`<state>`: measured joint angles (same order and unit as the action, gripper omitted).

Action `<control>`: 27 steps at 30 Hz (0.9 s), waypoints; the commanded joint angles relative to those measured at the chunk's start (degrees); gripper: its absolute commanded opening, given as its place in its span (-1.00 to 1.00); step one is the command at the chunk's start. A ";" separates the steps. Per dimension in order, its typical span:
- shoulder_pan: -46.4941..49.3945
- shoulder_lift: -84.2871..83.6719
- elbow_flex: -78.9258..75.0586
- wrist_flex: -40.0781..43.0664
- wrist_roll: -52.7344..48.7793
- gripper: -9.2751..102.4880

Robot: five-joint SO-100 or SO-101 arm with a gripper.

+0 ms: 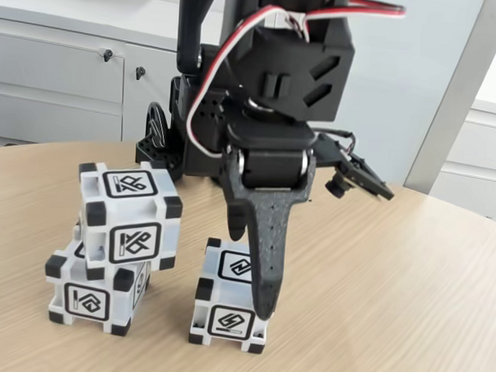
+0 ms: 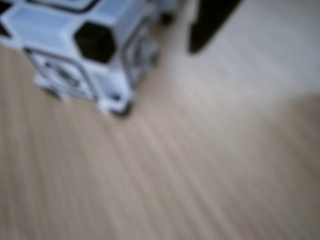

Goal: Stack cubes from left to right.

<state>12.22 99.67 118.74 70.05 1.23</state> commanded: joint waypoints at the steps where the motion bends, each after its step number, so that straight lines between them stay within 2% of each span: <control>1: 0.88 -1.23 -1.85 -0.53 -0.88 -0.15; 6: 1.05 -2.55 -1.85 -0.53 -1.67 -0.24; 11: 1.05 -2.55 -1.85 -0.53 -3.34 -0.42; 27: 1.14 -1.32 -1.85 -0.53 -3.96 -0.47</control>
<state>12.74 97.47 117.77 69.17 -1.93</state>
